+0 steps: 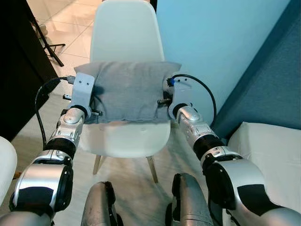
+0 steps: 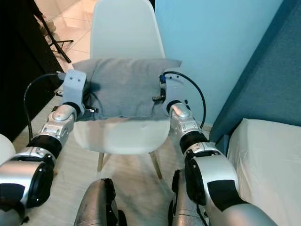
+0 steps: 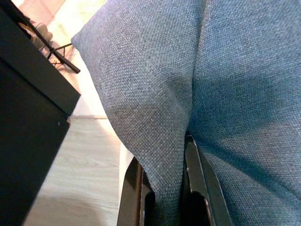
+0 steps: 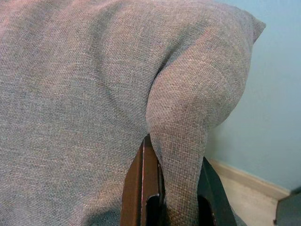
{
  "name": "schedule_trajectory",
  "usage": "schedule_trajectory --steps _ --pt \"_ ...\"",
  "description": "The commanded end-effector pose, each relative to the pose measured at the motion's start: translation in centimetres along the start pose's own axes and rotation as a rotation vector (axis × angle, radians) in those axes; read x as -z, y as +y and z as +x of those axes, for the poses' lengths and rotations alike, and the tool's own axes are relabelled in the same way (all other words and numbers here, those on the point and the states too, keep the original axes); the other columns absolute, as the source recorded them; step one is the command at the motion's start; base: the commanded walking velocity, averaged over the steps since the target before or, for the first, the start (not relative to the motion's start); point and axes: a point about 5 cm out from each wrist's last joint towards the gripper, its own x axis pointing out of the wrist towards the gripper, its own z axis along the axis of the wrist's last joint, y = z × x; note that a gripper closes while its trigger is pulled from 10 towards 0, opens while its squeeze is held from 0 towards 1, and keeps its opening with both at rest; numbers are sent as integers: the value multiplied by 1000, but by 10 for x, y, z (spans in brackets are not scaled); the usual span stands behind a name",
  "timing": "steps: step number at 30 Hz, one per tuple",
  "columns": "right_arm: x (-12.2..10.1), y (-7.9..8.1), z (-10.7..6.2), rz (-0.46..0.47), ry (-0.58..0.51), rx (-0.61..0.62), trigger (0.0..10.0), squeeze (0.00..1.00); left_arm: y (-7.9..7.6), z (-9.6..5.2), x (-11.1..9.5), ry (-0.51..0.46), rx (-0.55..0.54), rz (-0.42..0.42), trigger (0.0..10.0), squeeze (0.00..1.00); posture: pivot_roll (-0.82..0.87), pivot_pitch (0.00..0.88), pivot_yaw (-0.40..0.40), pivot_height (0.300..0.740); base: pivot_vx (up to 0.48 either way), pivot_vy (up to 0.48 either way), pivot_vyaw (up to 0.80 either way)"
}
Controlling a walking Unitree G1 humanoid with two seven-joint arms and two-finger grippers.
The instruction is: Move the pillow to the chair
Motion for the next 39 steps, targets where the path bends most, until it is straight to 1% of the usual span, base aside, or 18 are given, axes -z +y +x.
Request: schedule_trajectory --steps 1,3,4,6,9,10,21,25,27,29,30,31,32,33,34,36,37,39 --pt "-5 4 1 24 -37 -26 10000 0 7 1 -4 -21 -17 37 10000 0 17 214 -46 572 0 0 0" --pt "-5 4 1 24 -37 -26 10000 0 7 1 -4 -21 -17 37 10000 0 17 214 -46 572 0 0 0" --pt "-5 5 1 45 -38 -39 10000 1000 8 0 -2 -11 -19 28 10000 1000 17 212 -46 572 0 0 0" --pt "-2 6 1 57 -20 -50 10000 1000 9 0 1 4 -23 37 10000 1000 16 212 -45 572 0 0 0" --pt "3 5 0 7 16 -25 10000 976 11 -2 8 31 -40 68 10000 1000 16 208 -44 572 0 0 0" --pt "5 1 0 -1 25 2 10000 0 14 -3 11 43 -59 81 10000 0 19 202 -46 572 0 0 0" --pt "3 -24 -4 21 -5 123 10000 0 30 -13 33 86 -107 63 10000 0 15 176 -38 572 0 0 0" --pt "-9 -45 -8 -5 -89 247 10000 0 44 -16 31 42 -181 -12 10000 0 18 158 -34 572 0 0 0" --pt "-11 -45 -9 78 -126 209 10000 0 43 -14 19 -28 -193 -98 10000 0 14 143 -29 572 0 0 0" --pt "-11 -45 -9 78 -126 209 10000 0 43 -14 19 -28 -193 -98 10000 0 14 143 -29 572 0 0 0" --pt "-6 -35 -11 80 -128 137 10000 0 27 -14 12 -67 -135 -132 10000 0 22 125 -29 572 0 0 0" --pt "-6 -35 -11 80 -128 137 10000 0 27 -14 12 -67 -135 -132 10000 0 22 125 -29 572 0 0 0" --pt "2 -23 -13 76 -125 74 10000 0 6 -16 8 -98 -55 -163 10000 0 24 111 -26 572 0 0 0" --pt "2 -23 -13 76 -125 74 10000 0 6 -16 8 -98 -55 -163 10000 0 24 111 -26 572 0 0 0" --pt "10 -10 -18 63 -127 19 10000 0 -11 -23 9 -116 9 -165 10000 0 8 108 -15 572 0 0 0" --pt "10 -10 -18 63 -127 19 10000 0 -11 -23 9 -116 9 -165 10000 0 8 108 -15 572 0 0 0" --pt "13 -2 -22 39 -149 -4 10000 0 -20 -31 11 -135 25 -166 10000 0 0 101 -6 572 0 0 0" --pt "12 0 -26 41 -181 15 10000 0 -19 -37 16 -137 -17 -184 10000 0 13 93 -9 572 0 0 0"
